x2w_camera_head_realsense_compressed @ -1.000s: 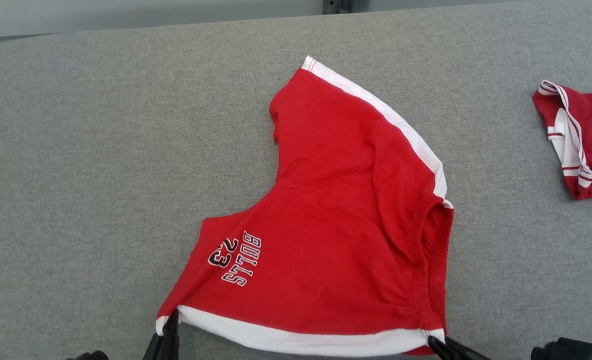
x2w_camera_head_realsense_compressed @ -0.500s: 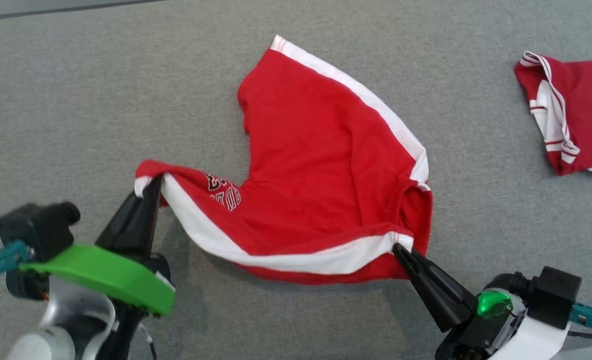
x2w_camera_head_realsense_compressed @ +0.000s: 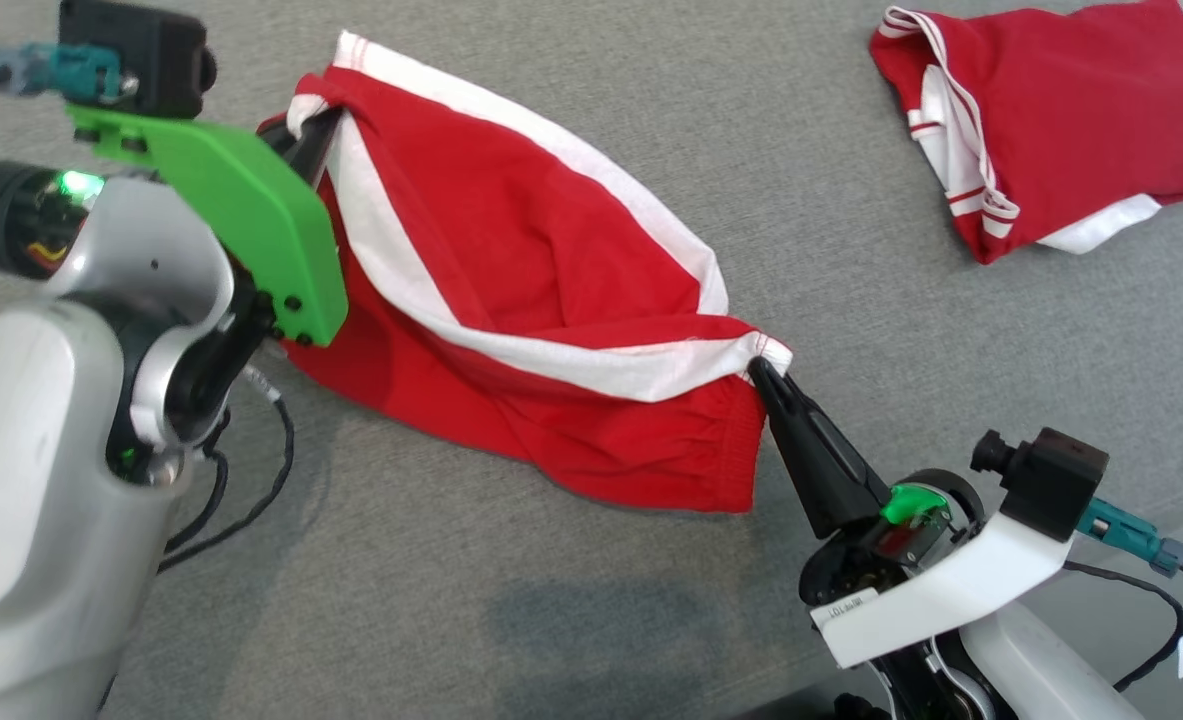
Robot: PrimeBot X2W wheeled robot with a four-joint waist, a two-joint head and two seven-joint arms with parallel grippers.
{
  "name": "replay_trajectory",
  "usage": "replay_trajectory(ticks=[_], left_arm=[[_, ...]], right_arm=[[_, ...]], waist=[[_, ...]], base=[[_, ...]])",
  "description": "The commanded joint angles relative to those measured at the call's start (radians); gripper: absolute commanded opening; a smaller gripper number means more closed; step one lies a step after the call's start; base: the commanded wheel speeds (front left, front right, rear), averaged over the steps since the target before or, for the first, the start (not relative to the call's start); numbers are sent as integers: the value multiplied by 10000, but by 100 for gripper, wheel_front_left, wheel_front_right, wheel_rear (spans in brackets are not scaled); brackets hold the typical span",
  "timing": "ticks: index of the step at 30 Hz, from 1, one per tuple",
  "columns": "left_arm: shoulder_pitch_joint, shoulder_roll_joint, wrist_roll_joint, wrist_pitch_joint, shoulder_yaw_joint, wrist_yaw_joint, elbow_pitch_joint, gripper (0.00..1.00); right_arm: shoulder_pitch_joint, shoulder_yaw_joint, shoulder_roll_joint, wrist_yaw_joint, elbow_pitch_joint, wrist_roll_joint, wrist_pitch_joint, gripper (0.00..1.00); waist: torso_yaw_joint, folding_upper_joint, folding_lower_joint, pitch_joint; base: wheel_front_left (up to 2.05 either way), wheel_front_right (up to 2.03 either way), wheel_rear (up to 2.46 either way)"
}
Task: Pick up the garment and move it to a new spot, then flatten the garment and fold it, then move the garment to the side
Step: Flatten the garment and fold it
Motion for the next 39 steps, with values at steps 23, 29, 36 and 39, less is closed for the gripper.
replay_trajectory(ticks=[23,29,36,39], left_arm=[[-4389,-142,1732,1116,-1596,-603,6342,18],[-3893,-343,1470,640,-1545,-714,6776,100],[-2882,-521,1019,-948,-1200,-760,6545,100],[-2233,-474,1170,-2289,-1032,-548,6109,100]], right_arm=[[-2274,429,1339,2,2567,354,-24,2],[-2393,249,1038,2,2954,-564,-24,100],[-1859,-430,17,2,2761,-2753,-24,100],[-1397,-1160,-354,2,2337,-4065,-24,100]], waist=[[-1608,0,0,905],[-1447,0,0,752],[-1063,0,0,147],[-896,0,0,-194]], base=[[0,0,0],[0,0,0],[0,0,0],[0,0,0]])
